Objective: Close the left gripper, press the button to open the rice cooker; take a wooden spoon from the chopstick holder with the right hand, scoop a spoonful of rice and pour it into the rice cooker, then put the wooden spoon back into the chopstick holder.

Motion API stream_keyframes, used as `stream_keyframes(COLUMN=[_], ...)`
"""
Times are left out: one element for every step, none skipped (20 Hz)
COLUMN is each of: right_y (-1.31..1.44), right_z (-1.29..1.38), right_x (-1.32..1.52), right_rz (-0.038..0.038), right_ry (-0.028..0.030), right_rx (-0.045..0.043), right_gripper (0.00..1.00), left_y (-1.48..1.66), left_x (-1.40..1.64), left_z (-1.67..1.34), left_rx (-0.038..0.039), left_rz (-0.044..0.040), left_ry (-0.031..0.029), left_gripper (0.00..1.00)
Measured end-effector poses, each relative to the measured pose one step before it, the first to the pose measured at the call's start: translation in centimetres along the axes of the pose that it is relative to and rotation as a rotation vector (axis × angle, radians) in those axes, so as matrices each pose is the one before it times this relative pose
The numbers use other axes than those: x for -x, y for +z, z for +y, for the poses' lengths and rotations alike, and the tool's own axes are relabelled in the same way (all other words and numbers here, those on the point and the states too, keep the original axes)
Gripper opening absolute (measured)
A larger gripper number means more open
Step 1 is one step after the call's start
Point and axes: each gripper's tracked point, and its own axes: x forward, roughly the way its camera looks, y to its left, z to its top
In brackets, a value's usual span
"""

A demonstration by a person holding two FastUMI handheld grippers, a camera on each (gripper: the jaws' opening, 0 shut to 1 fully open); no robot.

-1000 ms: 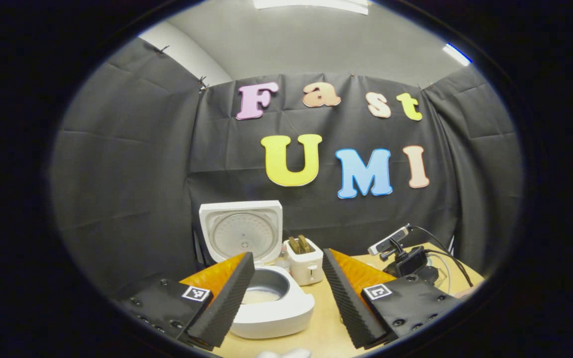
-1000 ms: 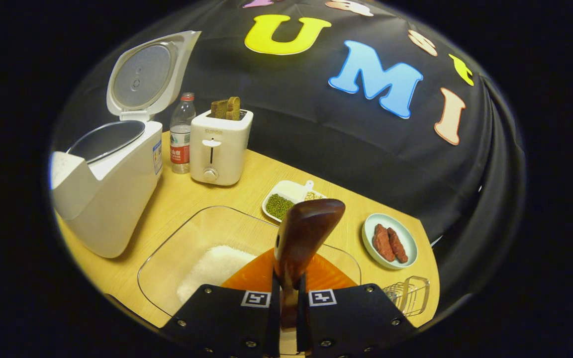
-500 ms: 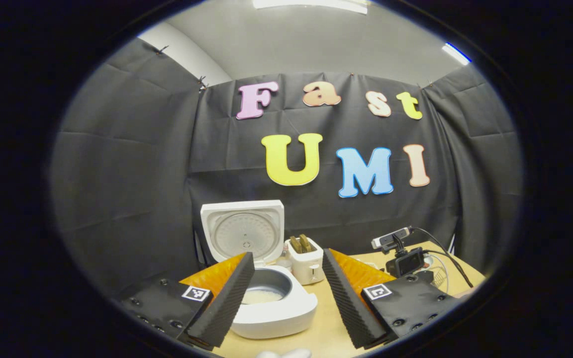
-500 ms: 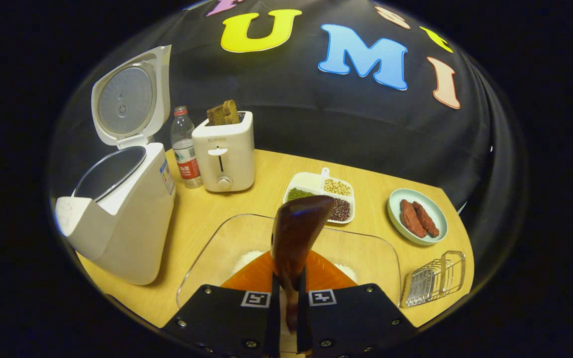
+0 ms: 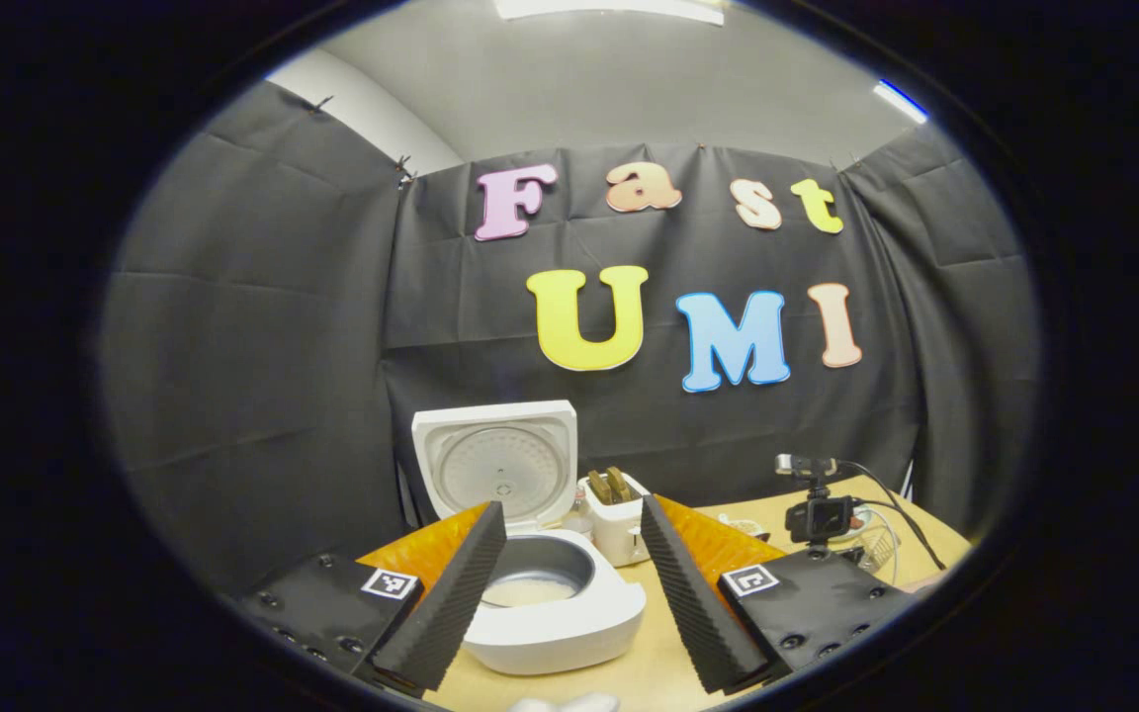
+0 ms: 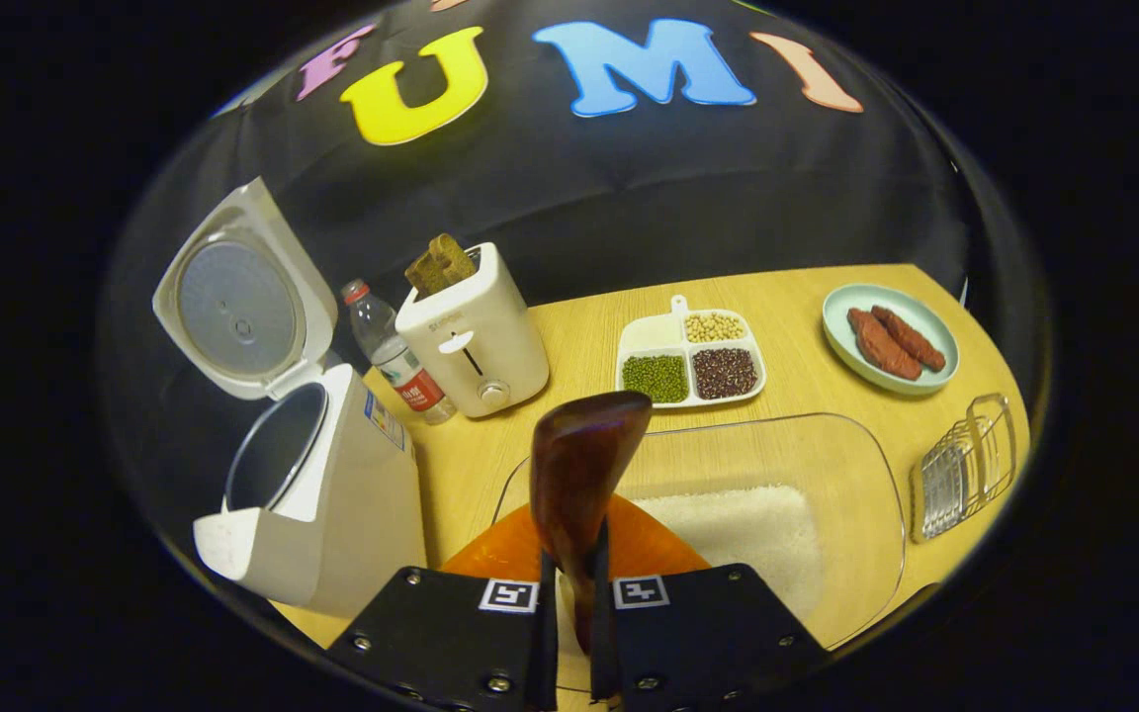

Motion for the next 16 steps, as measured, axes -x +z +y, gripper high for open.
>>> stream_keyframes(right_y=[0.09,-0.019,0.115,0.12,0.218,0.21,0.51,0.636,0.632,0.652,0.637,0.617,0.925,0.519,0.776,0.603], right_z=[-0.091,-0.292,-0.405,-0.431,-0.35,-0.388,-0.186,0.011,-0.085,-0.144,-0.259,-0.058,-0.193,-0.075,-0.181,-0.194], right_x=[0.107,0.017,0.126,0.239,0.201,0.223,0.303,0.199,0.453,0.574,0.506,0.386,0.452,0.431,0.389,0.515], right_rz=[-0.00258,-0.00169,0.00206,-0.00085,-0.00509,-0.00338,-0.01129,-0.01467,-0.0115,-0.01533,-0.01235,-0.01876,-0.01785,-0.01663,-0.01719,-0.01321], right_ry=[0.02042,0.01427,0.00938,0.0114,0.00736,0.00759,0.01625,0.02,0.01619,0.01447,0.00655,0.0168,0.01647,0.01754,0.01385,0.01497], right_rx=[-0.04733,-0.0426,-0.04206,-0.04021,-0.03863,-0.03387,-0.04449,-0.04071,-0.04082,-0.04369,-0.04226,-0.04466,-0.047,-0.03921,-0.04536,-0.04715], right_gripper=[0.14,0.13,0.13,0.13,0.14,0.13,0.13,0.13,0.13,0.13,0.13,0.13,0.13,0.13,0.13,0.13], left_y=[0.063,-0.002,0.011,-0.008,0.161,-0.211,0.163,0.116,0.109,0.208,0.211,0.054,0.227,0.114,0.065,0.051], left_x=[-0.044,-0.038,-0.112,-0.126,-0.124,-0.031,0.065,-0.093,-0.012,-0.124,-0.008,-0.011,-0.043,-0.082,0.025,-0.019], left_z=[-0.092,-0.065,-0.133,-0.097,-0.115,-0.028,-0.092,-0.225,-0.213,-0.09,-0.083,-0.222,-0.178,-0.148,-0.184,-0.126], left_rx=[0.00122,0.00145,0.00244,0.00157,-0.00066,-0.00607,-0.00789,-0.00475,-0.00334,-0.00399,-0.00494,-0.00559,-0.00453,-0.00445,-0.00318,-0.00215], left_rz=[0.0006,0.00186,0.00159,0.00109,-0.0003,0.00008,-0.00026,-0.00091,0.00005,-0.00294,-0.00222,-0.0008,-0.00087,0.00085,-0.00041,-0.00033], left_ry=[-0.00217,-0.00125,-0.0017,-0.00002,-0.00095,0.00298,-0.00089,-0.00337,-0.00389,-0.00175,-0.00158,-0.00344,-0.00447,-0.00333,-0.00383,-0.00241], left_gripper=[0.96,0.96,0.96,0.96,0.96,0.96,0.96,0.96,0.96,0.96,0.96,0.96,0.96,0.96,0.96,0.97])
